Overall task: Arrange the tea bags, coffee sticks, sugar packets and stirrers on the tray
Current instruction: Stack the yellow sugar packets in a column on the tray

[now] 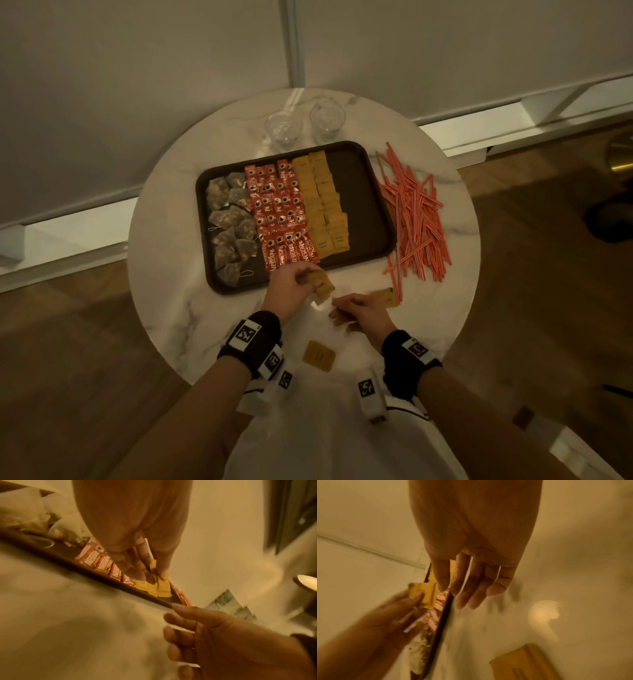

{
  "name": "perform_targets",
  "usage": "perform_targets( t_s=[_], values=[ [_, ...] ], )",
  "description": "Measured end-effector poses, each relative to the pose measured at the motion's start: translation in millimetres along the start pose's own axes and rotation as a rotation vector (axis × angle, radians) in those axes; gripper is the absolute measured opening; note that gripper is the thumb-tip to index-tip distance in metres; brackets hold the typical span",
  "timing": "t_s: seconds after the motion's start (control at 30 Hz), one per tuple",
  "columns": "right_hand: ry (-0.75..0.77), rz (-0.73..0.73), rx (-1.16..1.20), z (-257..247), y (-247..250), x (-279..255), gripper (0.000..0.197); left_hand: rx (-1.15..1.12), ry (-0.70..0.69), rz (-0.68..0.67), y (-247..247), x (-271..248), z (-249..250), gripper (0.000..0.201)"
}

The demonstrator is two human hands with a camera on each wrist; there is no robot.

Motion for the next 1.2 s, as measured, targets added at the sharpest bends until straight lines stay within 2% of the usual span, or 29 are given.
perform_targets(
  t_s=[0.13, 0.27, 0.47, 0.53, 0.67, 0.83, 0.97, 1.2],
  values=[
    [-0.172, -0.05, -0.073, 6, -3, 8, 0.033, 0.234, -0.062, -0.036, 4, 37, 15, 0.018],
    [-0.226, 0.018, -0.129, 8, -9, 15, 0.047, 0.427, -0.116, -0.041, 2, 71, 29, 0.02],
    [-0.312, 0.076, -0.126, 6, -14, 23, 0.047, 0.544, -0.109, -0.047, -3, 96, 26, 0.022],
    [-0.321, 0.095, -0.119, 6, -13, 25, 0.047, 0.581, -0.141, -0.045, 1, 98, 24, 0.023],
    [-0.323, 0.117, -0.119, 6, -14, 25, 0.047, 0.742, -0.303, 0.012, 19, 100, 23, 0.027],
    [-0.315, 0.13, -0.119, 8, -14, 26, 0.05, 0.852, -0.419, -0.017, 15, 97, 16, 0.027],
    [-0.3, 0.133, -0.132, 7, -13, 25, 0.05, 0.925, -0.408, -0.06, -3, 98, 13, 0.026],
    [-0.297, 0.136, -0.137, 9, -13, 26, 0.052, 0.971, -0.357, -0.032, -11, 98, 15, 0.022]
  ],
)
Point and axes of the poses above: each hand's wrist, its own x-axis towards the middle knuckle, its own y-axis out of the back of the hand, z = x × y, the point moved 2 cm from there along x, towards the middle knuckle, and after that the axes turned 2 degrees about y, right-handed, at the moved point
